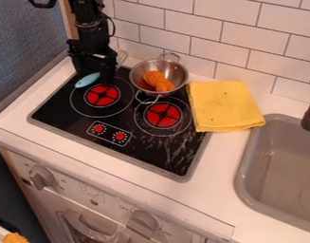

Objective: Move the blue spatula to the left top corner of the burner

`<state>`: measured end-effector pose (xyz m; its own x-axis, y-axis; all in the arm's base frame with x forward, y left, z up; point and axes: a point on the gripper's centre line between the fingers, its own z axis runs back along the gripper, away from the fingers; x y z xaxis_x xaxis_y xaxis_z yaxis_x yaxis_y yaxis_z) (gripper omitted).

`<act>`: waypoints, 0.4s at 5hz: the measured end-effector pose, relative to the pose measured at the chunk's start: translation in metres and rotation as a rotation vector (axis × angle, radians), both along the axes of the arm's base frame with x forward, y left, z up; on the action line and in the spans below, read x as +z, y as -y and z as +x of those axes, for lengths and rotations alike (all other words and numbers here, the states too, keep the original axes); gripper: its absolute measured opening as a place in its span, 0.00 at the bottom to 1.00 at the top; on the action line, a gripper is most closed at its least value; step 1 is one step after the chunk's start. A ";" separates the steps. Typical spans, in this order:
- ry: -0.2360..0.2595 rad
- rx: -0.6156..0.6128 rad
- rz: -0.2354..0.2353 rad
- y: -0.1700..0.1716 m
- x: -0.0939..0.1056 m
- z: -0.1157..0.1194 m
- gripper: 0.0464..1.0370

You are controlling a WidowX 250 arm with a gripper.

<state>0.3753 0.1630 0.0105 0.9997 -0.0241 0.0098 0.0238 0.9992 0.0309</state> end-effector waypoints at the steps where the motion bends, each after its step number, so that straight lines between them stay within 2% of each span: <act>1: 0.001 -0.017 -0.011 0.002 0.000 0.000 0.96; 2: 0.004 -0.022 -0.018 0.004 0.002 -0.001 0.96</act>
<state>0.3743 0.1587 0.0120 0.9988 -0.0460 0.0143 0.0458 0.9989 0.0128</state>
